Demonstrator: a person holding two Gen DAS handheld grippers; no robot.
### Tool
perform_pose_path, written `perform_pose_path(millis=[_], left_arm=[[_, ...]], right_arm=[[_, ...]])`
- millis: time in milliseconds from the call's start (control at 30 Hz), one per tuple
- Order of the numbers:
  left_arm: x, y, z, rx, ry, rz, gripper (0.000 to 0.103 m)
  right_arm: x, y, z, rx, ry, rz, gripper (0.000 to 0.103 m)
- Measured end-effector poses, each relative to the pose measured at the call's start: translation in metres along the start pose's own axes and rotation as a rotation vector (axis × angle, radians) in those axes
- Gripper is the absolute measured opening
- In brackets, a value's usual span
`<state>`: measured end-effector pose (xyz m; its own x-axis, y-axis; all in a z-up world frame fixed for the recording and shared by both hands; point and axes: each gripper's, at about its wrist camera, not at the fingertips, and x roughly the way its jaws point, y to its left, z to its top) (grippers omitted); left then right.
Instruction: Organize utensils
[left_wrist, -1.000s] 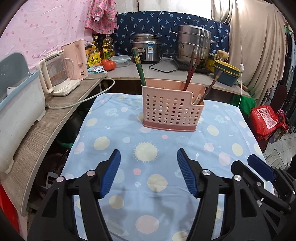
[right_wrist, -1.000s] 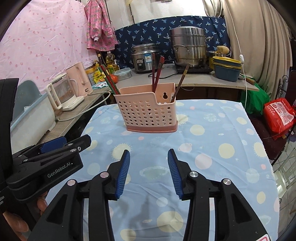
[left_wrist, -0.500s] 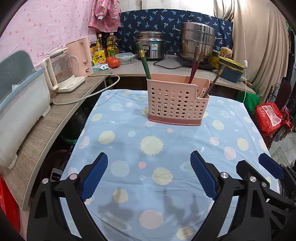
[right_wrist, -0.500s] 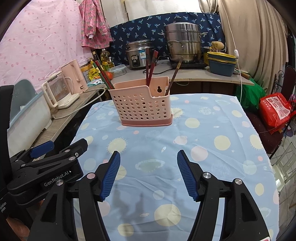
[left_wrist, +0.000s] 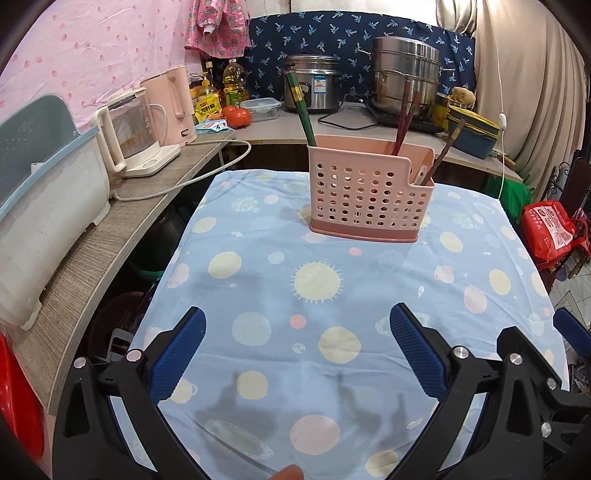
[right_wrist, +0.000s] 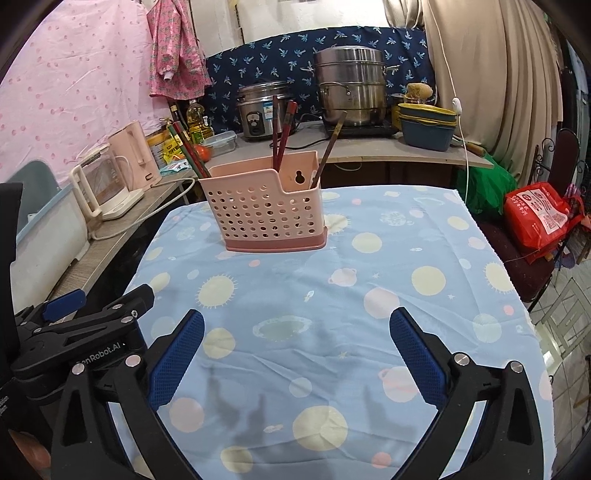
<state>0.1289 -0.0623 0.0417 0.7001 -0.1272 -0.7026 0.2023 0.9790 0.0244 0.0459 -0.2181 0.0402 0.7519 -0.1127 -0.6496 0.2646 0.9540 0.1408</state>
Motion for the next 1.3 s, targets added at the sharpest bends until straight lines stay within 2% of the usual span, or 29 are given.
perform_pose_path(millis=[1300], left_arm=[[0.0047,-0.0004,-0.0052,0.016,0.001,0.045,0.096]], right_arm=[[0.0069,-0.0002,-0.0017,-0.026,0.028,-0.038,0.097]])
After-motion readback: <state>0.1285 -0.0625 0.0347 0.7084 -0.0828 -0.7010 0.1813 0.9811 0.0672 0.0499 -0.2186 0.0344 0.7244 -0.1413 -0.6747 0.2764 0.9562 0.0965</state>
